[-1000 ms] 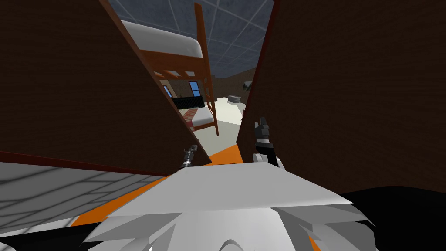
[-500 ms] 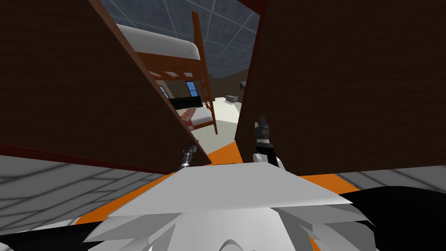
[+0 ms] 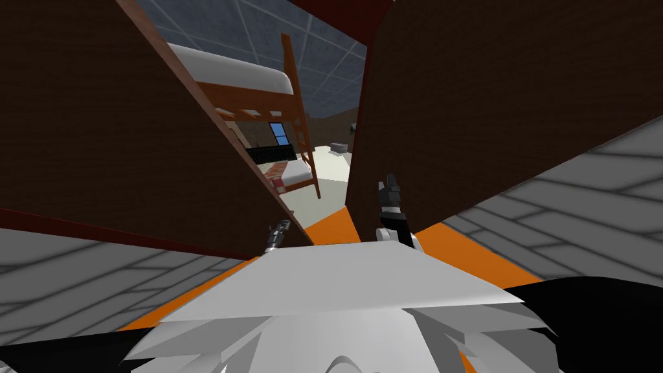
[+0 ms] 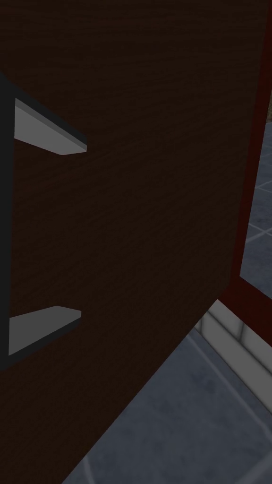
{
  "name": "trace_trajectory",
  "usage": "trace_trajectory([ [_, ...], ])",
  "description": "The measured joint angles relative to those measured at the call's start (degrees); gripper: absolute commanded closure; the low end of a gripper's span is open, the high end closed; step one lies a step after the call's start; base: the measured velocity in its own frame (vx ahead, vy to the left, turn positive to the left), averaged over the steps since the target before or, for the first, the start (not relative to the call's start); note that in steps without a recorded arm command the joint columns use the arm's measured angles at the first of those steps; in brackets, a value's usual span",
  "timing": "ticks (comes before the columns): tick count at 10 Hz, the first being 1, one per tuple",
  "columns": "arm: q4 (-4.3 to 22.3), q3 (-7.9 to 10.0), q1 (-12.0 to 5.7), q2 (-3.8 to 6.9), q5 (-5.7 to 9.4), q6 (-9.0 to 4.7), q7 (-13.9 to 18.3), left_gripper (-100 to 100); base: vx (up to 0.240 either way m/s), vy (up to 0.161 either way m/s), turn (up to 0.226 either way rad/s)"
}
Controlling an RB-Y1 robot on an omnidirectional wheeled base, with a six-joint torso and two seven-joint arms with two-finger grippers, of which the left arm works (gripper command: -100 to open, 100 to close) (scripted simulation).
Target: Pull the door open
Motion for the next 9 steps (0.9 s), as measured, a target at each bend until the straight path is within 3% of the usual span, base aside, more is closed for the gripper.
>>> trace_trajectory([
  [1,-0.87,0.12,1.42,0.67,0.06,-0.53,0.53,100,-0.121,0.011,-0.141],
  [3,2.02,0.19,0.62,1.60,0.09,-2.89,1.33,100,-0.139,0.013,-0.216],
  [5,2.56,0.32,1.60,2.92,0.17,-4.82,2.55,100,-0.141,-0.006,-0.112],
  [7,3.01,0.24,1.91,3.16,0.05,-5.33,2.80,100,-0.186,0.033,-0.155],
  [9,3.92,0.03,2.30,3.78,-0.22,-7.13,3.47,100,-0.231,0.041,-0.197],
])
